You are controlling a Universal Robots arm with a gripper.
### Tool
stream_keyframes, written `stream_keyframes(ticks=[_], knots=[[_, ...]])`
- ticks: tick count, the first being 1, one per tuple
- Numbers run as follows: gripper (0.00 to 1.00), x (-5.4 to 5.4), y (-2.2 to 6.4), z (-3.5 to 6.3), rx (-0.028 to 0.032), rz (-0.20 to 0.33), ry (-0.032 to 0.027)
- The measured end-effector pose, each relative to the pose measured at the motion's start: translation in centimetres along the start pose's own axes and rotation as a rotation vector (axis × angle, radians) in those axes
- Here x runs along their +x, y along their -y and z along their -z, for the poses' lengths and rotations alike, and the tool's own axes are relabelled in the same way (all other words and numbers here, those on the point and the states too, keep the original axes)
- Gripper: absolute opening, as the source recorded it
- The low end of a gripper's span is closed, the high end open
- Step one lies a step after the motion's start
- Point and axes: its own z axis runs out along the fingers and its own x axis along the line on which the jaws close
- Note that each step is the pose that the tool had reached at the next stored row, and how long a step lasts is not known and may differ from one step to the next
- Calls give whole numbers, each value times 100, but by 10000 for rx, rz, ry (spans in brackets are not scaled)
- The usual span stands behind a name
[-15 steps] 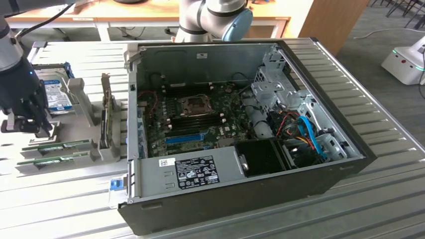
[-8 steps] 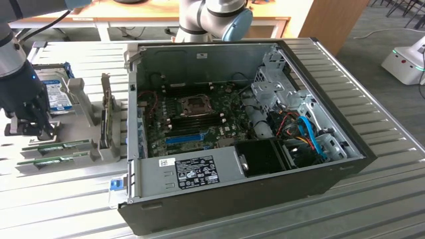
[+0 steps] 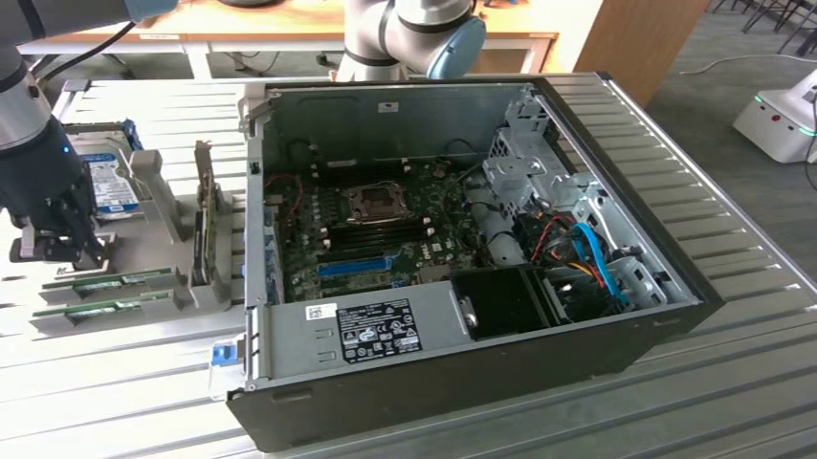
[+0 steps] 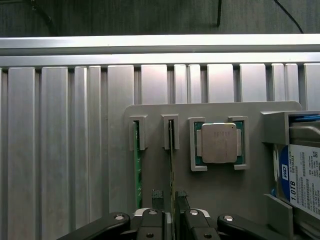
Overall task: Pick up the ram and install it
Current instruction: 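Pick up the ram and move it above insertion slot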
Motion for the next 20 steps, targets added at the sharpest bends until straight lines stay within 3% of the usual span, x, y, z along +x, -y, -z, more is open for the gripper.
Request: stream_keyframes(ticks=[20], knots=[[23,137,5,1,0,1,0]])
